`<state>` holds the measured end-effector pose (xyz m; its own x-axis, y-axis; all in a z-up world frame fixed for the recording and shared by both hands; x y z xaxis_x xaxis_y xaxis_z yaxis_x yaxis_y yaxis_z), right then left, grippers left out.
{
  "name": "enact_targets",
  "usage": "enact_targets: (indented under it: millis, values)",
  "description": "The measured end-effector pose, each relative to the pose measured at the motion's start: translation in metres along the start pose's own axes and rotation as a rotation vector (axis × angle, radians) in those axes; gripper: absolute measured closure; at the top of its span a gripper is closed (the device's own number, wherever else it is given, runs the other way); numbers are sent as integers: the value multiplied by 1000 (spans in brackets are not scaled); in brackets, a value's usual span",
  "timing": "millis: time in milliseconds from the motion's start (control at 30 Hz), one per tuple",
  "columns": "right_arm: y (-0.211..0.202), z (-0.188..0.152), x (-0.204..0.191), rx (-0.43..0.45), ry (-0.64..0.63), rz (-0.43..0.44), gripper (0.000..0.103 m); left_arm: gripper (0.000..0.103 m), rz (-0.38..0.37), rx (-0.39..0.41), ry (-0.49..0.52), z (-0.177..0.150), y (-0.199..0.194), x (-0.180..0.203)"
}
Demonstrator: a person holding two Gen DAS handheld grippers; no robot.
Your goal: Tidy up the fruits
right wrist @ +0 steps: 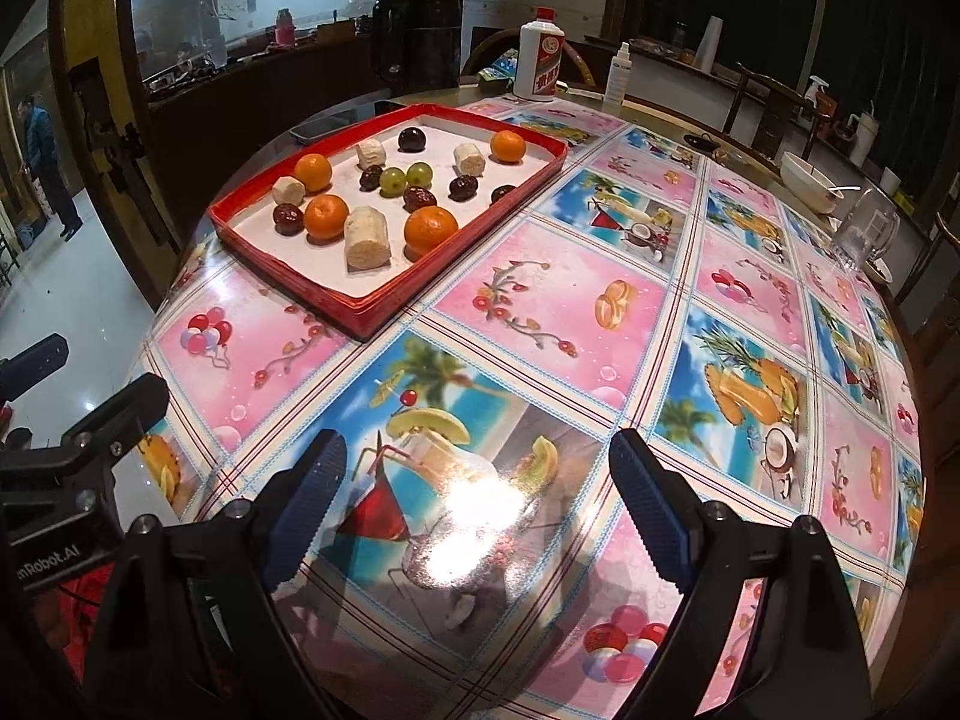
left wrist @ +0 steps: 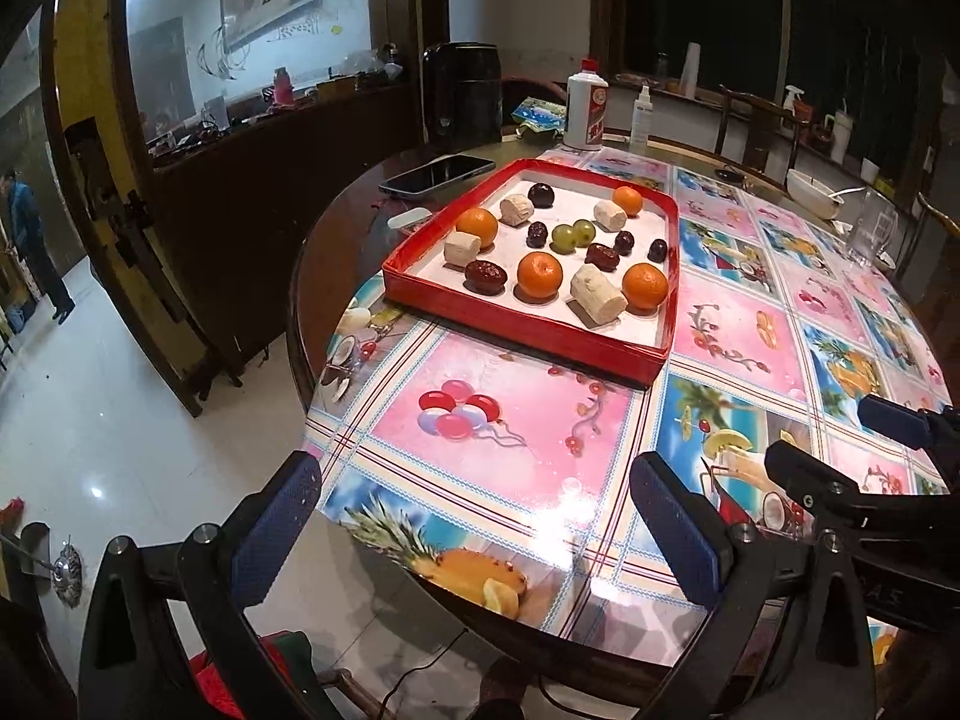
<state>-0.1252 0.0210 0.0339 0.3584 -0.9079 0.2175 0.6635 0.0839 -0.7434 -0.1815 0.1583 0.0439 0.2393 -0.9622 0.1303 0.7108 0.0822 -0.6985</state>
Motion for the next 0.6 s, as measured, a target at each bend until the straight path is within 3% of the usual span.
enact_targets:
  millis: [367, 600]
  values:
    - [-1, 2, -4, -1, -4, -11, 14, 1, -32, -20, 6, 2, 3, -5]
    - [1, 4, -3, -7, 4, -17, 14, 1, -27, 33, 52, 5, -2, 2]
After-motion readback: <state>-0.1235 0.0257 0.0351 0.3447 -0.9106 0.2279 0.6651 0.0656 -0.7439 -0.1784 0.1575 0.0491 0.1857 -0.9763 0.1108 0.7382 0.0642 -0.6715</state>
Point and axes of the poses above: each gripper's, at about its wrist camera, not at the fingertips, and y roughly the way its jaws point, x to its right, z to its top, the point moved 2 cm from there along y, roughly the way its jaws point, and after that the axes turned 12 degrees about -z, right-handed, at the moved point
